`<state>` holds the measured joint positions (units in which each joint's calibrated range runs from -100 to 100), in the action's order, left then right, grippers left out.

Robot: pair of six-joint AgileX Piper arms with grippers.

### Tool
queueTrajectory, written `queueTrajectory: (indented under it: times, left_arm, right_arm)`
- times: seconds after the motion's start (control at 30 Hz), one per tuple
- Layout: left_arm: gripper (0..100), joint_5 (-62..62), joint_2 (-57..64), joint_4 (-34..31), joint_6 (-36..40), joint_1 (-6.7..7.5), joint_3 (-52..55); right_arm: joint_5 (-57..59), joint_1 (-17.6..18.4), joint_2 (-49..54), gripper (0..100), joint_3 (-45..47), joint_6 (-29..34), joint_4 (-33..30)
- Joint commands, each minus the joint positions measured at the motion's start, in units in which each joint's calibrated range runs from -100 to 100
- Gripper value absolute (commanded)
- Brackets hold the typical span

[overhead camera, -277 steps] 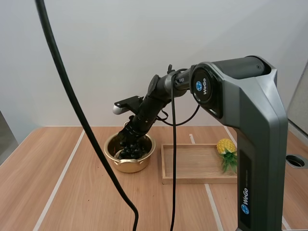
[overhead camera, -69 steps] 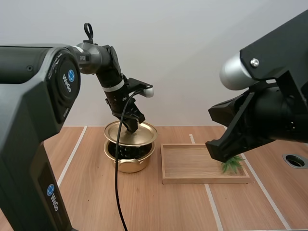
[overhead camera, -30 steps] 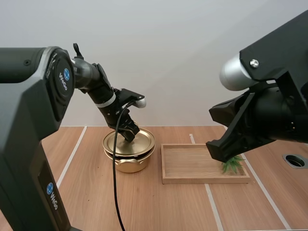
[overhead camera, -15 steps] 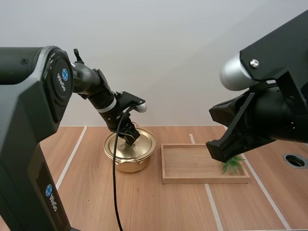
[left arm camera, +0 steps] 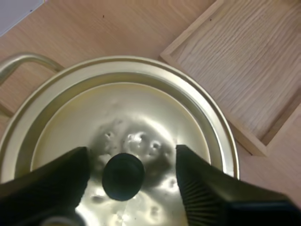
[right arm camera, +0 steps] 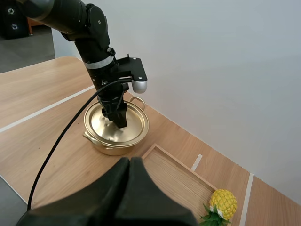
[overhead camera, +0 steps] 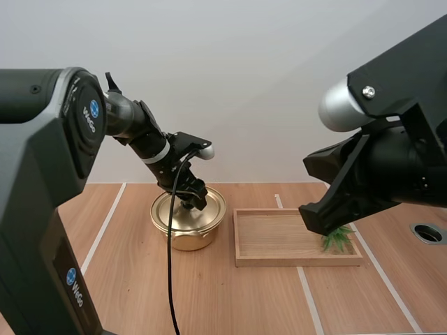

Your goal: Open the pot, put the grape inside, and close it

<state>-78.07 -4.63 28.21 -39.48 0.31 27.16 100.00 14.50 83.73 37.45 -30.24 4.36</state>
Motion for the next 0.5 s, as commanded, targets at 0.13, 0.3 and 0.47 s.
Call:
queueTrajectory:
  times: [0.13, 0.3, 0.47]
  left_arm:
    - [100, -0.72, 5.14, 1.79, 1.17, 0.03, -2.55]
    - [100, -5.33, 9.55, 0.45, 3.39, 0.03, -6.26]
    - [100, -13.01, 15.49, -1.65, 5.64, 0.03, -11.36]
  right_arm:
    - [0.0, -0.18, 0.45, 0, -0.05, 0.12, 0.43]
    - [0.0, -0.18, 0.45, 0, -0.05, 0.12, 0.43]
    - [0.0, -0.18, 0.45, 0, -0.05, 0.12, 0.91]
